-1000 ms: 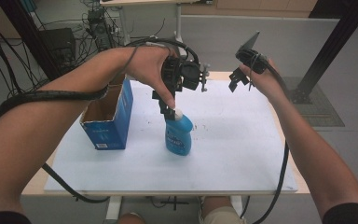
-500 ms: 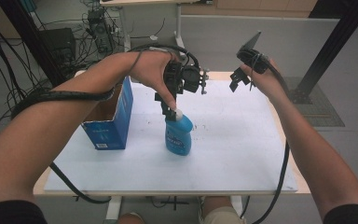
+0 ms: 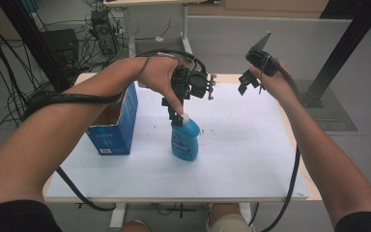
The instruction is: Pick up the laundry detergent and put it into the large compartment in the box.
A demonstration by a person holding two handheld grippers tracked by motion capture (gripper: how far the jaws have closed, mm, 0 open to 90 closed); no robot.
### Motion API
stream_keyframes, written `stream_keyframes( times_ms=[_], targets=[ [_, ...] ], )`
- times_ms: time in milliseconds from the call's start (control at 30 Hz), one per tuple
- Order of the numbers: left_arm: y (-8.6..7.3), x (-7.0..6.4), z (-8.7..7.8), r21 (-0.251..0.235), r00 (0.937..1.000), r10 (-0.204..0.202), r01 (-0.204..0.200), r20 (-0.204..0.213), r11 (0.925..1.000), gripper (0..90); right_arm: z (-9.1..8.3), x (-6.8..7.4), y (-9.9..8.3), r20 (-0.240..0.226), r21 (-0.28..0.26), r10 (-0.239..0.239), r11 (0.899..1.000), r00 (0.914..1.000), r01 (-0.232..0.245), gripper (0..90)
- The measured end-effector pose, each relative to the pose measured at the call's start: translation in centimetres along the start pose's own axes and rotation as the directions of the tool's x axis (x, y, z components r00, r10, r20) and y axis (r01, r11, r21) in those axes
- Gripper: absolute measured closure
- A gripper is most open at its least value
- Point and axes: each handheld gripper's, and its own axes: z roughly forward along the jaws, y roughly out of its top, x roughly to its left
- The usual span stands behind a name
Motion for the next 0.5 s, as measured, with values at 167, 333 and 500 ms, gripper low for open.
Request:
stream_keyframes(
  times_ms=[167,333,500],
  targets=[
    [-0.2,0.4,0.7,0.001,0.9999,-0.002,0.002,0.014,1.0,6.3,0.0,0.0,0.0,-0.001,0.0,0.004,1.0,1.0,-0.004,5.3],
    [-0.2,0.6,1.5,-0.003,0.9999,0.0,0.0,0.014,1.0,5.8,0.0,-0.1,0.0,0.0,0.0,0.004,1.0,1.0,-0.004,5.3],
    [0.1,1.0,2.8,0.015,0.9998,0.004,-0.004,0.021,0.9999,5.6,0.0,0.0,-0.1,0.001,0.002,0.007,1.0,1.0,-0.007,5.3]
  ],
)
